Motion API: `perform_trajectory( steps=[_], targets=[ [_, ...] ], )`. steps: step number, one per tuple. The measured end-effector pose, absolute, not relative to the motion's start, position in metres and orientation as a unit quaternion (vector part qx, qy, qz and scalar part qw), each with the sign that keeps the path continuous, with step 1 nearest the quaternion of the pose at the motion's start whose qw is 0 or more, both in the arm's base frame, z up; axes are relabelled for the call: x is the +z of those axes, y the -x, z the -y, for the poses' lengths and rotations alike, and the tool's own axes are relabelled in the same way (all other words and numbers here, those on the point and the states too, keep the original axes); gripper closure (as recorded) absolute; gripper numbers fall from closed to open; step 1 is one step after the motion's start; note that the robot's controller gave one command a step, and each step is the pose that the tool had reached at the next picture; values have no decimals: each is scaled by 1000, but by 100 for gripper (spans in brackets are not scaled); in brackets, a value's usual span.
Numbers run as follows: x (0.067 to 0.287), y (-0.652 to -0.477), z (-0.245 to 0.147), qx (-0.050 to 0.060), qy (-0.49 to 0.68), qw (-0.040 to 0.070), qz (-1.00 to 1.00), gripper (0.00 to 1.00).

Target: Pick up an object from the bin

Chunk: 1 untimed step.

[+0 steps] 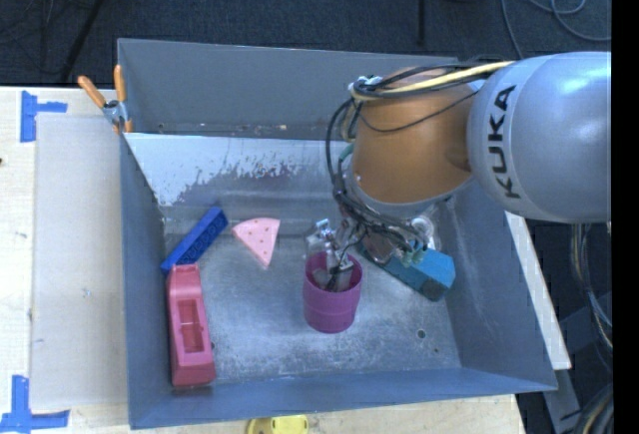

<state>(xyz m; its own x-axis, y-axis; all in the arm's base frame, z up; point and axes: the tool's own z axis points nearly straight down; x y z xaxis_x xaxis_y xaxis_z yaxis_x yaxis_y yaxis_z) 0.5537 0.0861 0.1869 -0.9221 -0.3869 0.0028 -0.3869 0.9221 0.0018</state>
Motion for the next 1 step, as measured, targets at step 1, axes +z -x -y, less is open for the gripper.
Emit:
perform_trajectory(
  steps=[1],
  targets=[
    [253, -567, -88, -1, -168, 1, 986, 100]
  ],
)
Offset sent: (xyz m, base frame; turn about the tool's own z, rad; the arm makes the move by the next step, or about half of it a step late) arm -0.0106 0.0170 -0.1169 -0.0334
